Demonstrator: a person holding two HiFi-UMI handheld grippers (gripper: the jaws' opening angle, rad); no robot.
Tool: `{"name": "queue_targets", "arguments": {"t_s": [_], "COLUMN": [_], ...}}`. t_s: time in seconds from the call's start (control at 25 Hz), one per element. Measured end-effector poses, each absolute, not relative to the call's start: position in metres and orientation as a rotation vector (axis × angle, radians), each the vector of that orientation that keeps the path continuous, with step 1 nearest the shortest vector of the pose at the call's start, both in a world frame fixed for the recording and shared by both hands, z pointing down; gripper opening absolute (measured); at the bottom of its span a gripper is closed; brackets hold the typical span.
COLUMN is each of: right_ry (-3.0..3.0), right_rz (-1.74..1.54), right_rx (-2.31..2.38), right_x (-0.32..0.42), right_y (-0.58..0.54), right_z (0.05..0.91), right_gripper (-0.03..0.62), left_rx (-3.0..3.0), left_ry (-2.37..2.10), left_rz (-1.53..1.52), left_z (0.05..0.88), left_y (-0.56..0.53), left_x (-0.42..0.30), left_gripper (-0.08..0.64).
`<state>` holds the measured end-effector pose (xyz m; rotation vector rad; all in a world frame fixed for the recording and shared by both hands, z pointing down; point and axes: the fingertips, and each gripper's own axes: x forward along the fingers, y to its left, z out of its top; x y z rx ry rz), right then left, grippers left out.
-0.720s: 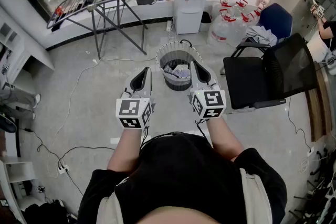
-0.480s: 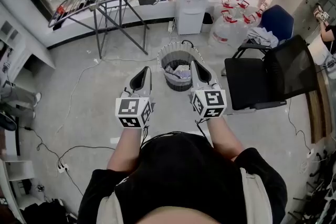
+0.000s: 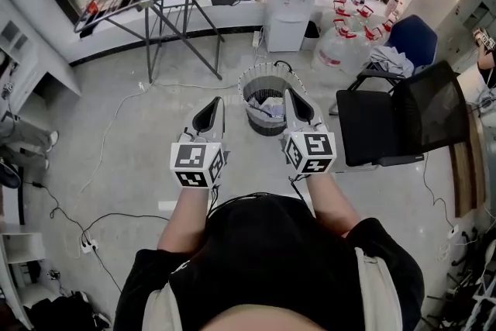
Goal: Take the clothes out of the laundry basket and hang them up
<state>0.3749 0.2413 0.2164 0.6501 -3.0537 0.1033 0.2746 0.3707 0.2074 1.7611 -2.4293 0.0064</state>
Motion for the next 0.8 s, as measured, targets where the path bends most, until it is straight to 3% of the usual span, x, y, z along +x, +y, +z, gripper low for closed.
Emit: {"name": "queue_targets", "arguments": {"t_s": [0.8], "right_ry": [-3.074], "right_rz": [0.052], "right_rx": [0.562], "right_x": [0.286], "right_y": [0.275], "right_z": [0.221], "right_gripper": [0.012], "left_rx": [1.678], "left_ry": [-2.497], "left_rz": [0.002], "left_z": [0.22], "left_y": [0.422], "left_x": [0.196], "left_gripper": [0.009]}}
